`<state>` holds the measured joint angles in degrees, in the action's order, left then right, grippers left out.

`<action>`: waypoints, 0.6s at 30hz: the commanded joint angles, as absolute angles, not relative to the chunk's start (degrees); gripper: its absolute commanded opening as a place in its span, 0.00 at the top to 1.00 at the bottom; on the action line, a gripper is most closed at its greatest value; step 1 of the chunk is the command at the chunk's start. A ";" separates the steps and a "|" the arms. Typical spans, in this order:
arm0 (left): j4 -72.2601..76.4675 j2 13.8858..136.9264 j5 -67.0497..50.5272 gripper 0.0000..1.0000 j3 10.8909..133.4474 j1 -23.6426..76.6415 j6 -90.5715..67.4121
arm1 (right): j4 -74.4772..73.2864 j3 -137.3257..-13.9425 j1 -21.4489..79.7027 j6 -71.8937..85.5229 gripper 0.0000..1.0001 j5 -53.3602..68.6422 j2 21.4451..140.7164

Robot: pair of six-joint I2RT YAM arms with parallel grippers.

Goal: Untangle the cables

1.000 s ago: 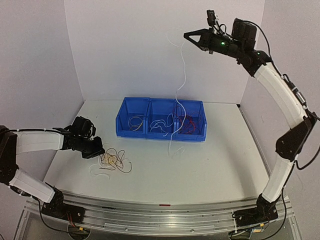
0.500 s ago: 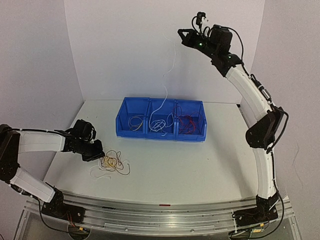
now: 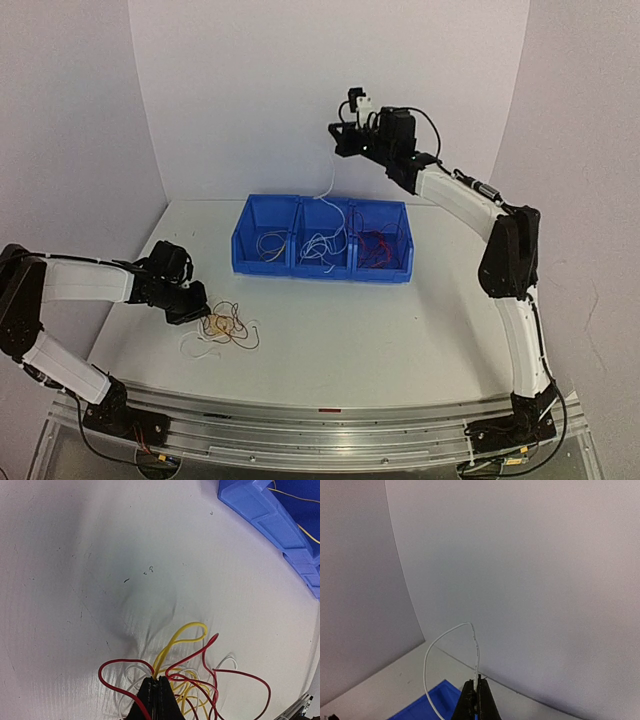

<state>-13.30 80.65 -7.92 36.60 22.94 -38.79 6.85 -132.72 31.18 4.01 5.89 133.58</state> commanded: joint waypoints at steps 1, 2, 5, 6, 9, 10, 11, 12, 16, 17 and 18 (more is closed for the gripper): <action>-11.14 80.55 -8.62 0.98 36.35 23.20 -39.81 | 6.24 -122.26 35.01 -2.90 1.00 5.77 128.11; -11.13 80.38 -8.73 0.98 36.38 23.23 -39.81 | 5.87 -119.47 35.41 -2.92 1.00 3.65 127.25; -11.16 79.87 -8.71 0.98 36.39 23.20 -40.00 | 5.30 -113.83 37.20 -3.48 1.00 -3.57 126.03; -11.18 79.75 -8.70 0.98 36.40 23.20 -40.05 | 4.95 -112.97 37.89 -4.05 1.00 -5.66 126.42; -11.60 79.63 -8.75 0.98 36.59 23.22 -40.08 | 2.05 -114.61 39.11 -5.18 1.00 -9.67 129.38; -11.84 79.60 -8.68 0.98 36.64 23.21 -40.10 | 0.45 -115.68 39.36 -4.93 1.00 -10.70 130.32; -12.06 79.49 -8.58 0.99 36.65 23.21 -40.16 | -1.36 -116.56 39.52 -4.68 1.00 -11.67 131.45; -12.23 79.31 -8.54 0.99 36.59 23.20 -40.18 | -2.74 -117.47 39.64 -4.51 1.00 -13.77 132.48; -12.84 78.23 -8.34 0.99 36.24 23.21 -40.33 | -9.50 -123.09 40.17 -5.90 1.00 -23.60 137.49; -12.98 77.85 -8.29 0.99 36.15 23.22 -40.36 | -11.54 -124.63 40.27 -6.62 1.00 -26.83 138.63; -13.12 77.47 -8.22 0.99 36.13 23.23 -40.42 | -12.66 -125.29 40.34 -7.11 1.00 -30.55 139.25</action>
